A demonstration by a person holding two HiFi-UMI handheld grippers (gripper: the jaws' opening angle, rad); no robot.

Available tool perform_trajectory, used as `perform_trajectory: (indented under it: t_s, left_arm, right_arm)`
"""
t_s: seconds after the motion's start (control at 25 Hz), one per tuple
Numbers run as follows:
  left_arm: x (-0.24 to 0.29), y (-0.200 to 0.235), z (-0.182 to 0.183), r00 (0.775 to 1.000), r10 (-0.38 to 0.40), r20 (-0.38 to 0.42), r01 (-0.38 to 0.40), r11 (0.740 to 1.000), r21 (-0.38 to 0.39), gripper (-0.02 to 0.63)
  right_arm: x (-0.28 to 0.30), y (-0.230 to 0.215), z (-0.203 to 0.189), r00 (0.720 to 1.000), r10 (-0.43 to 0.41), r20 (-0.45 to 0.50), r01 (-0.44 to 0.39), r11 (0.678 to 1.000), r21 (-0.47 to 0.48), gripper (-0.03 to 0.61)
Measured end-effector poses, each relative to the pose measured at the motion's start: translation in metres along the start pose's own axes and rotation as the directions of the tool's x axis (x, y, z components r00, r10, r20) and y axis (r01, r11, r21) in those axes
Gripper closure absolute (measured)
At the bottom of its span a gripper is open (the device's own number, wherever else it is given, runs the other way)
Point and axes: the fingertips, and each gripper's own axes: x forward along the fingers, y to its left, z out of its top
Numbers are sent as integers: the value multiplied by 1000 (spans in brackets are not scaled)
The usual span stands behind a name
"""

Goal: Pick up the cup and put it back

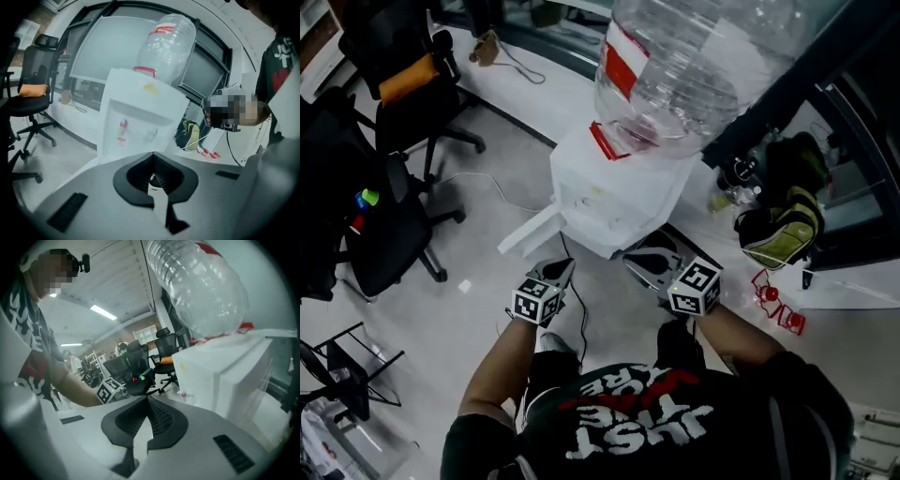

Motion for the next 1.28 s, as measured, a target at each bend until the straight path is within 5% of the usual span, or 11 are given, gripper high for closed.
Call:
perform_trajectory:
  t_s: [0.4, 0.76, 1.08, 1.28]
  left_arm:
    - [181, 132, -167, 995, 95, 7, -95, 988, 122, 606]
    - [308, 214, -270, 995, 96, -36, -85, 967, 238, 606]
    - [381, 247, -306, 978, 137, -156, -32, 841, 541, 606]
    - [412, 245, -324, 960, 133, -244, 74, 725, 685, 500]
  right_arm:
    - [131, -92, -181, 993, 118, 15, -116, 988, -99, 545]
    - [184, -131, -290, 998, 50, 28, -46, 993, -106, 546]
    - [184, -154, -337, 999, -39, 9, 39, 999, 6, 546]
    - [188, -165, -346, 998, -57, 9, 57, 998, 37, 545]
